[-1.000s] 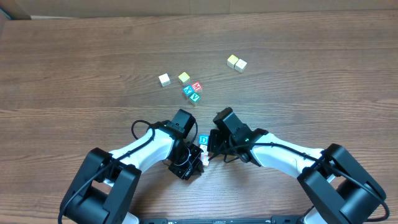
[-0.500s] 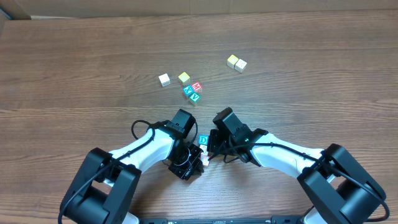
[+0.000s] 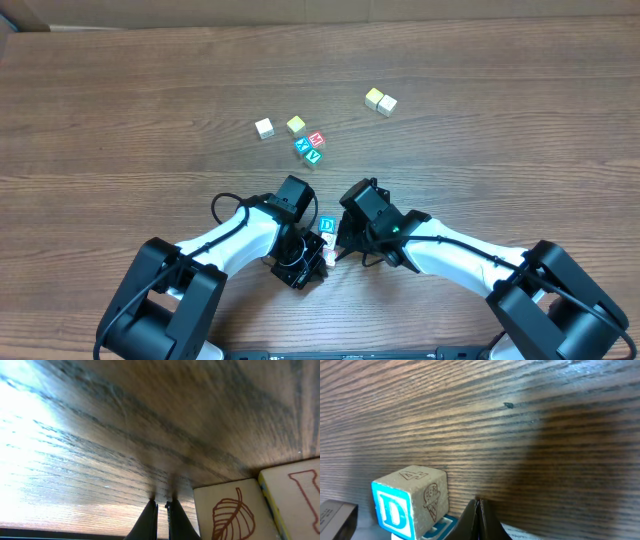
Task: Flip 3 blocks
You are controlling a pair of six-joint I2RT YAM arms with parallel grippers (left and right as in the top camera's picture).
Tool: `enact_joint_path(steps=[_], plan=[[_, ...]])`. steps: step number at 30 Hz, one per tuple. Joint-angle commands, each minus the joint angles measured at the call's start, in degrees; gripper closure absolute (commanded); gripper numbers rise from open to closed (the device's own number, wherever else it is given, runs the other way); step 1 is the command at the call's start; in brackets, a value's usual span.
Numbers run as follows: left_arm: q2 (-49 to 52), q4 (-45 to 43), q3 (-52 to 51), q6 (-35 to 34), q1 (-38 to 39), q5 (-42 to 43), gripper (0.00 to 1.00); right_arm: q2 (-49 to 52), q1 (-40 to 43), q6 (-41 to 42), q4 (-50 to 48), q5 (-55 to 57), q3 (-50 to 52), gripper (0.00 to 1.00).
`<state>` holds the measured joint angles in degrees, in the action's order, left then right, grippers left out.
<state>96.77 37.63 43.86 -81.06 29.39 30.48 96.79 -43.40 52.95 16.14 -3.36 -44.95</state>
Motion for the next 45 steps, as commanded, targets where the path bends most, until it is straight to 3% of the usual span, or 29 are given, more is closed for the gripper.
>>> enact_joint_path(steps=[1, 11, 45], plan=[[2.12, 0.04, -1.62, -0.09, 0.70, -2.34, 0.96, 0.17, -0.37, 0.81, 0.76, 3.32, 1.75, 0.96], [2.12, 0.04, -1.62, 0.04, 0.70, -2.34, 0.96, -1.07, -2.73, -1.99, -1.64, 3.43, 1.75, 0.96], [2.12, 0.02, -1.62, 0.07, 0.70, -2.36, 0.96, -1.66, -2.93, 0.92, -5.92, 2.19, 1.73, 0.96]])
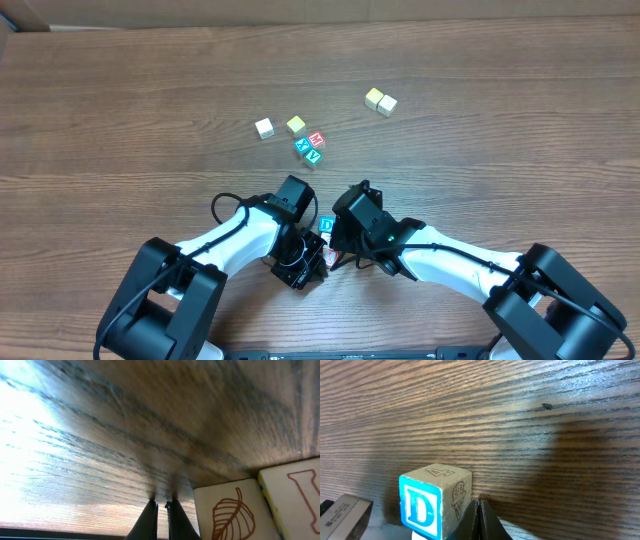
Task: Flip 3 blocks
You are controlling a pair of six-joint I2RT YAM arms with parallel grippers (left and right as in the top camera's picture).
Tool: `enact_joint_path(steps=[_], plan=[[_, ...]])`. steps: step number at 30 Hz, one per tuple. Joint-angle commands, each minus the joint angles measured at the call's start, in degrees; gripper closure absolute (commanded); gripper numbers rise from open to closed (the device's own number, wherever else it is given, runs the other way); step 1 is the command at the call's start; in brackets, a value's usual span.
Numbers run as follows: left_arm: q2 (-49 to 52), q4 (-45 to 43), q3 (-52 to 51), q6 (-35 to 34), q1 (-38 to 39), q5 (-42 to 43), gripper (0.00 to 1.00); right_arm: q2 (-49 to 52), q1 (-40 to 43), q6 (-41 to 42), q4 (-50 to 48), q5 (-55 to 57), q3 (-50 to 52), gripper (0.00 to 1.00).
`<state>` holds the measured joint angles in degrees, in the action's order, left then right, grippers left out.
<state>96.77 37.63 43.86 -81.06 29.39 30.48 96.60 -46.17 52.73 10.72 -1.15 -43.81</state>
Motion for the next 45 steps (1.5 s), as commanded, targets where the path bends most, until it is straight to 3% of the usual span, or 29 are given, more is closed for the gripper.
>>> enact_joint_path(steps=[1, 45], plan=[[2.12, 0.02, -1.62, 0.07, 0.70, -2.36, 0.96, -1.46, -0.15, 1.14, -0.66, -0.09, 0.59, 0.96], [2.12, 0.04, -1.62, 0.07, 0.70, -2.34, 0.96, -1.46, -0.22, 3.26, -0.92, -0.39, 0.59, 0.96]])
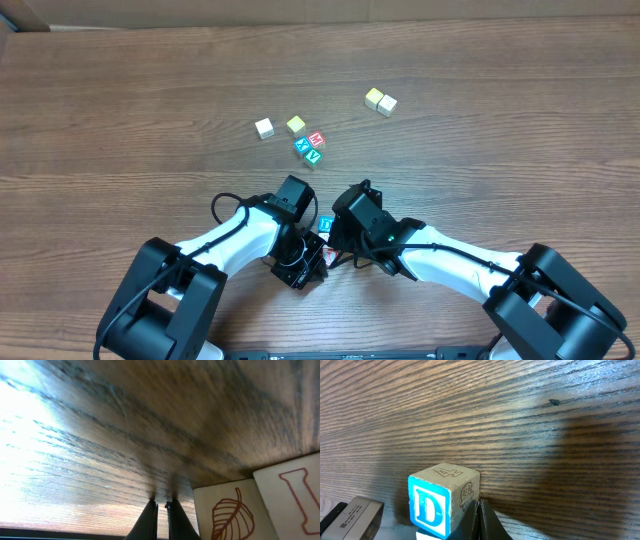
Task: Flip 3 blocks
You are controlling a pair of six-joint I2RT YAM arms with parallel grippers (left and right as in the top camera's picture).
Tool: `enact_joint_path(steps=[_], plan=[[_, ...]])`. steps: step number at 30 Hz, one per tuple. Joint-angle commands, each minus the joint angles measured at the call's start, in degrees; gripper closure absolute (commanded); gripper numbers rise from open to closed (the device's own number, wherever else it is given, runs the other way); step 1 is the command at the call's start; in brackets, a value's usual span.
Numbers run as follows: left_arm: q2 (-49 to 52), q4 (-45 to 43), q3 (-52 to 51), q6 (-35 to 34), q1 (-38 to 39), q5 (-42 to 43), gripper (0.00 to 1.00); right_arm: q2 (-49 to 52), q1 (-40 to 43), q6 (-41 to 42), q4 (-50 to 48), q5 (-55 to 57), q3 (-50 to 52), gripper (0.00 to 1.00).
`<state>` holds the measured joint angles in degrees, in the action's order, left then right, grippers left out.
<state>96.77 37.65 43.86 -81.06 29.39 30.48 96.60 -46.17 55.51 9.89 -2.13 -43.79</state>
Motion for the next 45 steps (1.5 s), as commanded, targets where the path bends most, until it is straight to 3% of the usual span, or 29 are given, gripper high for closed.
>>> enact_joint_path(steps=[1, 18, 37, 45], plan=[[2.12, 0.07, -1.62, 0.09, 0.70, -2.34, 0.96, -1.46, -0.22, 0.50, 0.15, 1.14, 0.59, 0.96], [2.12, 2.64, -1.62, 1.44, 0.70, -3.69, 0.96, -1.46, 2.86, 1.79, 6.14, 4.07, 0.57, 0.96], [1.99, 2.84, -1.60, 9.62, 0.70, -2.23, 0.96, -1.46, 3.19, 1.77, 6.51, 4.63, 0.59, 0.96], [-2.60, 5.57, -1.60, 12.35, 0.70, -3.54, 0.96, -1.46, 3.19, 1.77, 6.51, 4.66, 0.57, 0.96]])
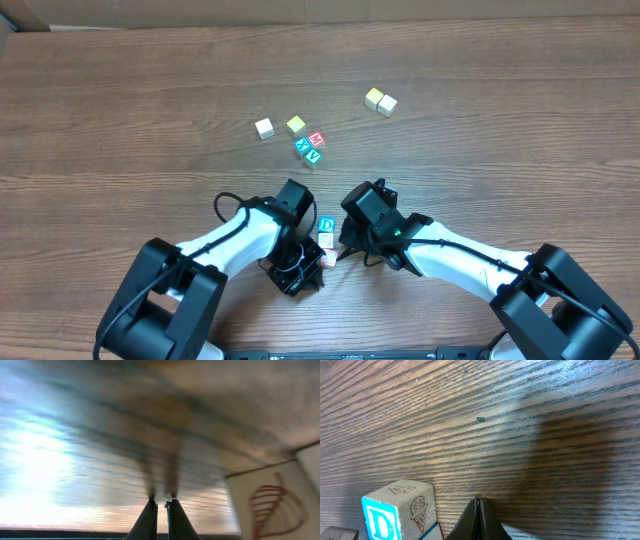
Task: Flip 3 blocks
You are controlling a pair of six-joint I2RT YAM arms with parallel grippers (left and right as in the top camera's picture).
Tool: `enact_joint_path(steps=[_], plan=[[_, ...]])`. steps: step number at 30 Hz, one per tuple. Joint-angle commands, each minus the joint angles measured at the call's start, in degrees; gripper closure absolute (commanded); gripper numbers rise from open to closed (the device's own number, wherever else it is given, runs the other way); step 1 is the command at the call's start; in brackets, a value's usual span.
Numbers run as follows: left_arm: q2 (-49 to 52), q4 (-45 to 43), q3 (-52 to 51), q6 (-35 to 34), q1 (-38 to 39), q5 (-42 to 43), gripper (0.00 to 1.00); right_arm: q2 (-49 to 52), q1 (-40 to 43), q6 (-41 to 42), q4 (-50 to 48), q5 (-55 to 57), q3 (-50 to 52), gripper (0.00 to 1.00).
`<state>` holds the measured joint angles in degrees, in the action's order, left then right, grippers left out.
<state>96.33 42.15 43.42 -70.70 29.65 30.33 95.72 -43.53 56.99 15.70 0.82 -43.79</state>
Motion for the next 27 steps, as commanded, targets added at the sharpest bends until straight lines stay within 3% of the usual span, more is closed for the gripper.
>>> enact_joint_path(steps=[1, 14, 27], plan=[[-3.30, 1.77, -1.16, 1.97, 0.44, -4.17, 0.96, -0.59, 0.55, 0.28, 0.70, 1.70, 0.59, 0.96], [-10.54, 4.57, -1.16, 1.84, 0.37, -14.38, 0.96, -0.59, 0.42, 3.21, 3.87, -1.33, 0.59, 0.96], [-10.54, 4.11, -1.16, 1.25, 0.37, -15.93, 0.96, -0.59, -5.11, 3.08, 6.56, -7.80, 0.63, 0.96]])
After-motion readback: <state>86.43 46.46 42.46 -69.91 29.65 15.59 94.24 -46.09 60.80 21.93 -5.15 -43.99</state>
